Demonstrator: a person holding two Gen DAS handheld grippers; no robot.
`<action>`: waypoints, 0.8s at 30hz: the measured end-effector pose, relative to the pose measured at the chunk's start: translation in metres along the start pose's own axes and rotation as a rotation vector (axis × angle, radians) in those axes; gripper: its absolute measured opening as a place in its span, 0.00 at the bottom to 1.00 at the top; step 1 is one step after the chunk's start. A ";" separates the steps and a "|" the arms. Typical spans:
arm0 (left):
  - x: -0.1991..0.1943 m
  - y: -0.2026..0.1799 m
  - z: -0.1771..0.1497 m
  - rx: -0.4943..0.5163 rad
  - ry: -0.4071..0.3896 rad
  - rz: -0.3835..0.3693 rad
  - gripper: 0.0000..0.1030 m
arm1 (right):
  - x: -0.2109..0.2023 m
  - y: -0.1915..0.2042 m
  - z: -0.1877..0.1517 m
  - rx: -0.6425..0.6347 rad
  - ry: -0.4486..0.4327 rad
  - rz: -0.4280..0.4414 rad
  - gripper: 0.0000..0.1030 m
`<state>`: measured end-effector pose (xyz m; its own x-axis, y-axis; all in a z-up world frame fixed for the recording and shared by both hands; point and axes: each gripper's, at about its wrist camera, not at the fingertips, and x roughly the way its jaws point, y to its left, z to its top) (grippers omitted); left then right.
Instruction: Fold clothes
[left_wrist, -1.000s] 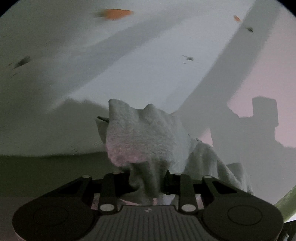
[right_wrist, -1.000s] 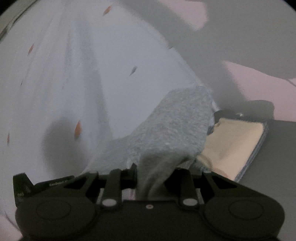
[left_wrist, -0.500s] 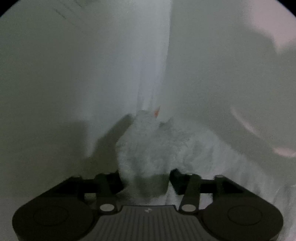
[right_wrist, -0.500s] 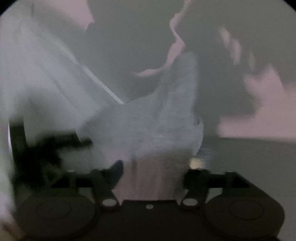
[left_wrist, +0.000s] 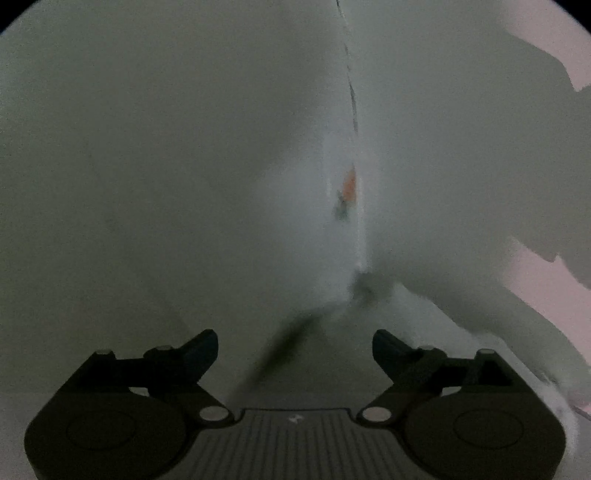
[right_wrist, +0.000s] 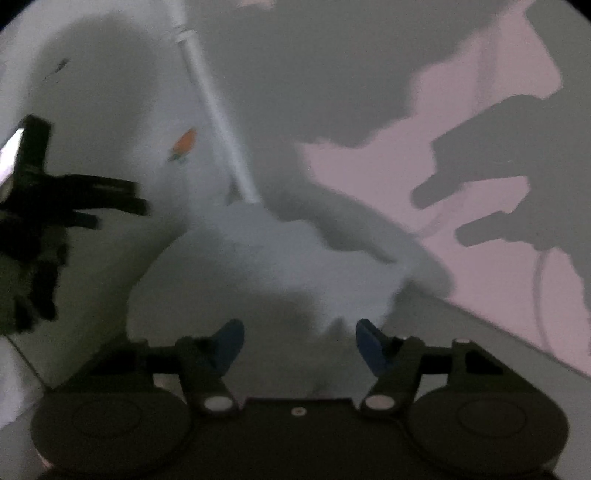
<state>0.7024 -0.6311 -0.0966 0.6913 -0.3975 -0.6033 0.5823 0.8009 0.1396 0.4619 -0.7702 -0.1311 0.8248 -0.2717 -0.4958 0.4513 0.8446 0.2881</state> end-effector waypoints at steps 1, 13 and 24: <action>0.004 0.000 -0.007 0.003 0.026 0.004 0.88 | 0.005 0.004 -0.004 -0.009 0.024 0.017 0.67; -0.119 0.043 -0.080 -0.357 0.046 -0.130 0.94 | -0.021 0.051 -0.045 -0.076 0.285 0.153 0.94; -0.325 0.093 -0.128 -0.327 -0.240 0.050 1.00 | -0.123 0.156 -0.068 -0.214 0.189 0.428 1.00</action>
<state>0.4773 -0.3706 0.0121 0.8182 -0.4166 -0.3962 0.4055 0.9067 -0.1160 0.4074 -0.5740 -0.0806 0.8359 0.1905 -0.5148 -0.0094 0.9427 0.3335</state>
